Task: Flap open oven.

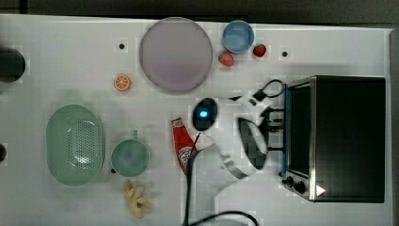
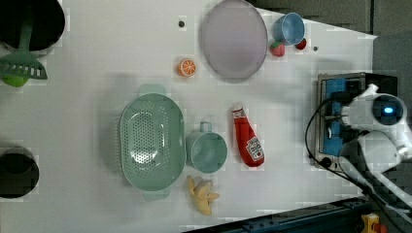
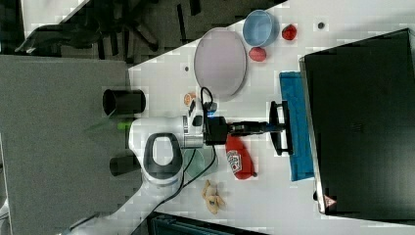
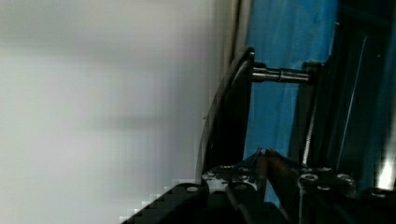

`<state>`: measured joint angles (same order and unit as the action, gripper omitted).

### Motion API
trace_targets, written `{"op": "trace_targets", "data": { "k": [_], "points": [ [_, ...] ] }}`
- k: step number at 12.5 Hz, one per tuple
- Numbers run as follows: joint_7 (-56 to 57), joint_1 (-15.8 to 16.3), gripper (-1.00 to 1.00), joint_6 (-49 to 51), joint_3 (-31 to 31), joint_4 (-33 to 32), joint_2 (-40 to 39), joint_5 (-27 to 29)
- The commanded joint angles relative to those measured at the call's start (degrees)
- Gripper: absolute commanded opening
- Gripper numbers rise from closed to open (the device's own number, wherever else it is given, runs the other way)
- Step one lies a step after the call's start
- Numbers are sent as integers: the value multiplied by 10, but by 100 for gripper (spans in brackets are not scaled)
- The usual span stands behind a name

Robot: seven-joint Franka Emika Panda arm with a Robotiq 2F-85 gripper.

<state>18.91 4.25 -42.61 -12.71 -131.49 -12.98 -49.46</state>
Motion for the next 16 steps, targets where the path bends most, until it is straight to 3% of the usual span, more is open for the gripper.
{"op": "trace_targets", "data": {
  "k": [1,6,10,16],
  "points": [
    [-138,37,-65,16,15,3,-47,-17],
    [-188,72,-65,17,20,30,-133,-61],
    [-218,83,-65,18,20,61,-193,-62],
    [-223,83,-65,-36,18,73,-184,-40]
  ]
}}
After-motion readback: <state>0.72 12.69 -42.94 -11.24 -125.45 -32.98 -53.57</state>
